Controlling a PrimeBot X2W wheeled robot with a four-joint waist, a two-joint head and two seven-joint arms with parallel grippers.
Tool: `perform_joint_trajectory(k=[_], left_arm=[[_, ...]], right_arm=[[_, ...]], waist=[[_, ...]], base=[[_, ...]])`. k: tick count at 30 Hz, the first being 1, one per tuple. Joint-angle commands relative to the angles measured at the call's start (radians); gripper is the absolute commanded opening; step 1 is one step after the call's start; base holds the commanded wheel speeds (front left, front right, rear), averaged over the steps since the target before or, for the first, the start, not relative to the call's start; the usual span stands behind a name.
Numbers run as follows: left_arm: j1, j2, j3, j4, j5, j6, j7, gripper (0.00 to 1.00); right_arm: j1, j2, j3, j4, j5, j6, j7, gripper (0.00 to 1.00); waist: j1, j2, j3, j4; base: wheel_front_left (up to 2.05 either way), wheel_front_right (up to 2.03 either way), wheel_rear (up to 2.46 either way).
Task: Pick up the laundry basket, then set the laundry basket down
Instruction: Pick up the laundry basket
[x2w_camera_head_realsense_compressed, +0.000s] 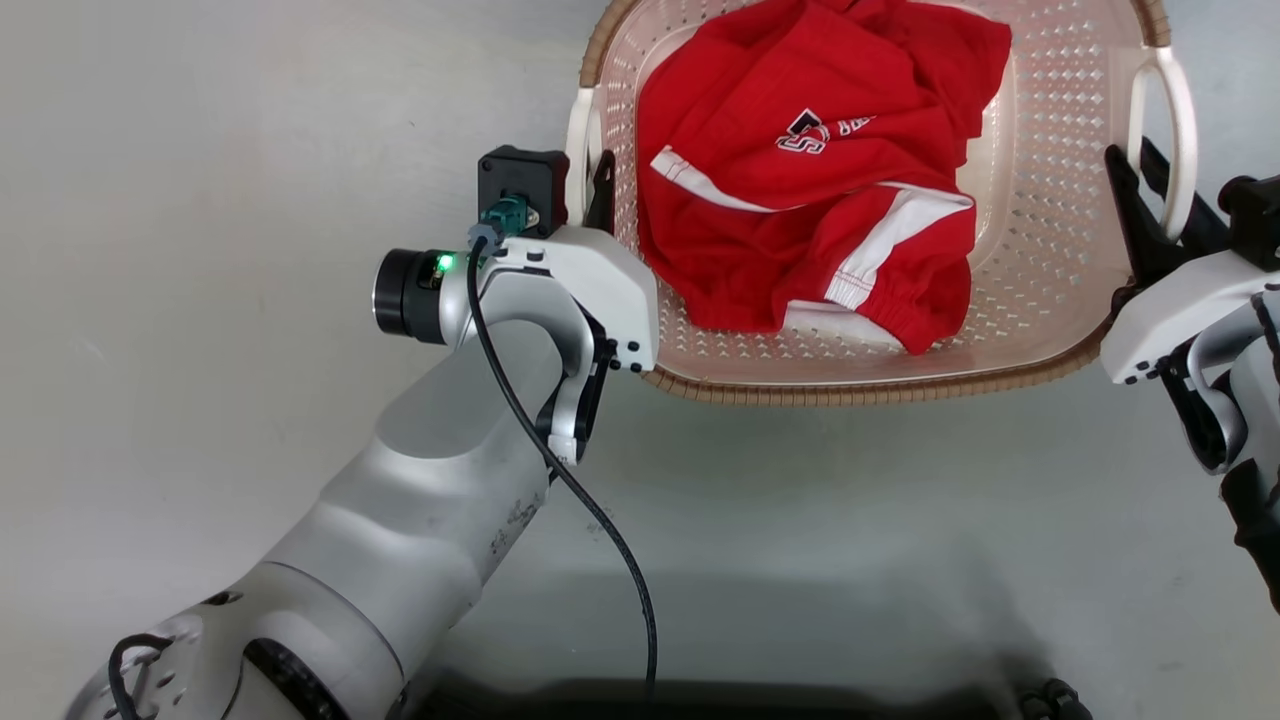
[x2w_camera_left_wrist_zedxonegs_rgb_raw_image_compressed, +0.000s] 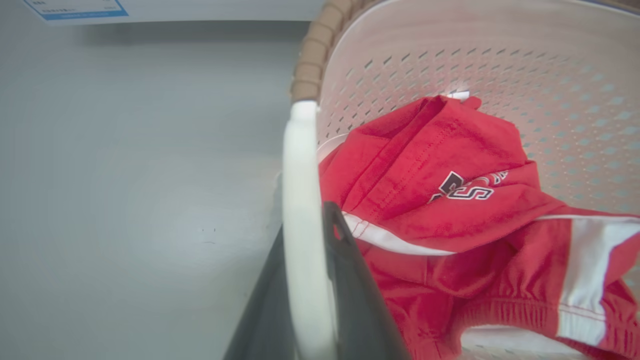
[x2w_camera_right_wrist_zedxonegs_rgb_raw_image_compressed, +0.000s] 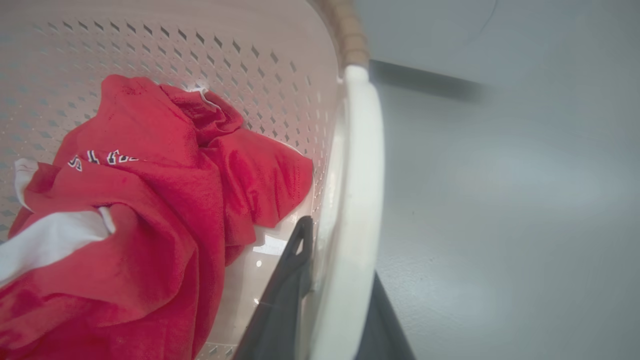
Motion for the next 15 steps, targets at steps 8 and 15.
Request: perform_joint_trajectory(k=[8,15], left_arm=[[0.061,0.023,-0.012,0.022,-0.02,-0.016,-0.015,0.0],[0.123,0.023,-0.015,0.064,-0.035,-0.036,-0.015,0.0]], right_arm=[[0.06,0.005,0.108,0.069,0.013,0.006,-0.005,0.0],[0.077,0.047,0.183,0.16,0.085,0.006,-0.005,0.0]], waist=[[0.0,0.0,-0.097,-0.013],[0.0,0.0,-0.211,-0.045]], base=[[0.0,0.0,0.0],[0.0,0.0,0.0]])
